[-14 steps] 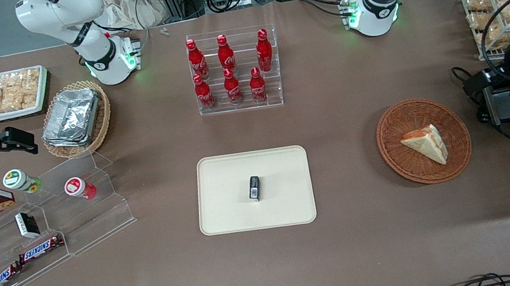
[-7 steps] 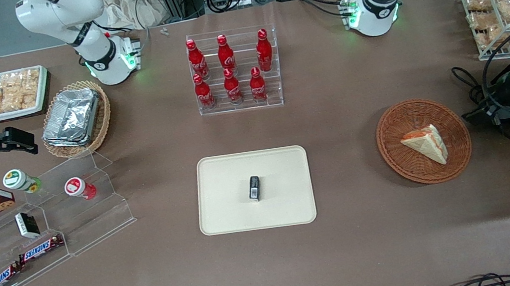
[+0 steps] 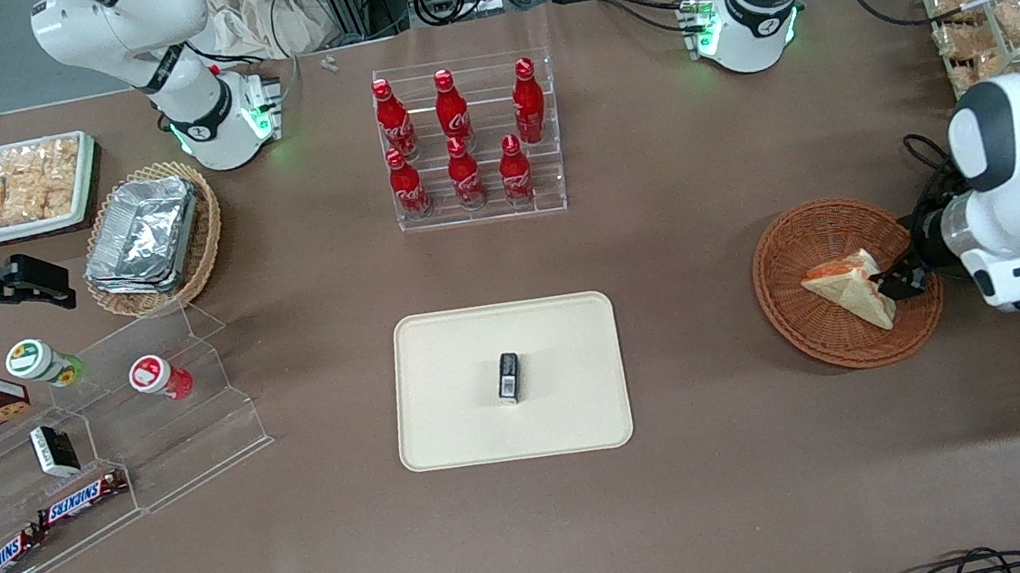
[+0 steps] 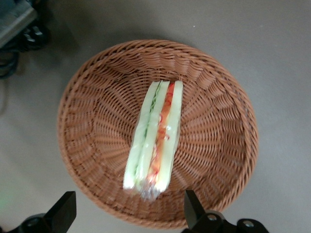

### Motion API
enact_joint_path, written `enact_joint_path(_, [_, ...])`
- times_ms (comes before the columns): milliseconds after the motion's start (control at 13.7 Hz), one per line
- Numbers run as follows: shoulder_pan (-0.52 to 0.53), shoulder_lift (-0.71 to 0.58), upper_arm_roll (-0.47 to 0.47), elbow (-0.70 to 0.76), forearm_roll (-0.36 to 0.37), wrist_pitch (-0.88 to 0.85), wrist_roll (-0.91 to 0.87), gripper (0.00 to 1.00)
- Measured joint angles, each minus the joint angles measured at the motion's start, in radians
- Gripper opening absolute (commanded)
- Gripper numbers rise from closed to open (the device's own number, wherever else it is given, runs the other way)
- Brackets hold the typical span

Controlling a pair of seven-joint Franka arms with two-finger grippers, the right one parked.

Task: Place sandwich from basket to tray
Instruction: 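Lower the left gripper and close it on the wrapped sandwich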

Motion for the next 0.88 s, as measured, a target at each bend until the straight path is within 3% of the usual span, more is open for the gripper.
enact_joint_path(439, [0.000,0.053,0.000,-0.119,0.000,0.223,-0.030,0.98])
enact_joint_path(805, [0.000,0.076,0.000,-0.161,0.000,0.278,-0.030,0.03])
enact_joint_path(878, [0.000,0.075,0.000,-0.160,0.000,0.279,-0.030,0.00])
